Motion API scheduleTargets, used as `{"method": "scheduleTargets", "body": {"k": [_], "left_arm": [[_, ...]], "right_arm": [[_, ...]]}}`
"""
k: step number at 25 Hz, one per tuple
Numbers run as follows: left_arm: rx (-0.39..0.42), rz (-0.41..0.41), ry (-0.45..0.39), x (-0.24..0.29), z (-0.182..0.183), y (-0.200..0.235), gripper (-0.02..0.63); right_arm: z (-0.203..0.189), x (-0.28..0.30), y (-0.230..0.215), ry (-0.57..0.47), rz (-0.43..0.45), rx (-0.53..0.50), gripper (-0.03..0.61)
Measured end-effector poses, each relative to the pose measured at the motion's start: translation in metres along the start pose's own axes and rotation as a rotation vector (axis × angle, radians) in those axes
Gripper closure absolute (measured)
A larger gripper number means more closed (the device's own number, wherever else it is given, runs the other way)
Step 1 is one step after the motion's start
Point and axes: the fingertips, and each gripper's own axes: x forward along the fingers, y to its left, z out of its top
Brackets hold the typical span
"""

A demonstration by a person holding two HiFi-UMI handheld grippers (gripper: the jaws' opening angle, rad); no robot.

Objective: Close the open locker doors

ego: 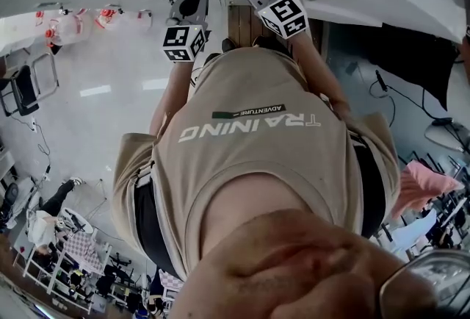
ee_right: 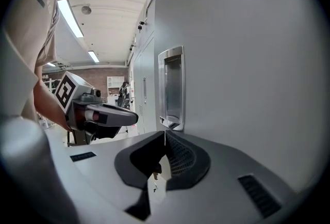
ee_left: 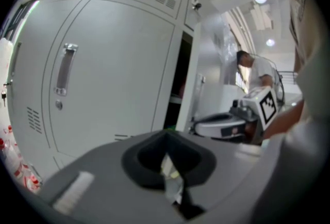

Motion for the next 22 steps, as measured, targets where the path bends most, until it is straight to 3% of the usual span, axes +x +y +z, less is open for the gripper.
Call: {"method": "scheduleTargets", "body": {"k": [8,22], "left_arm": [[-0.052,0.07,-0.034,0.006,0.012,0.001,0.614],[-0.051,0.065,-0.029,0.014,0.012,-0.007,0.614]], "right_arm": [[0.003,0.015,-0.014,0.026,0.02,-0.056,0.563],[0.007,0.024,-0.048,0.039,-0.008,-0.046,0.563]]}}
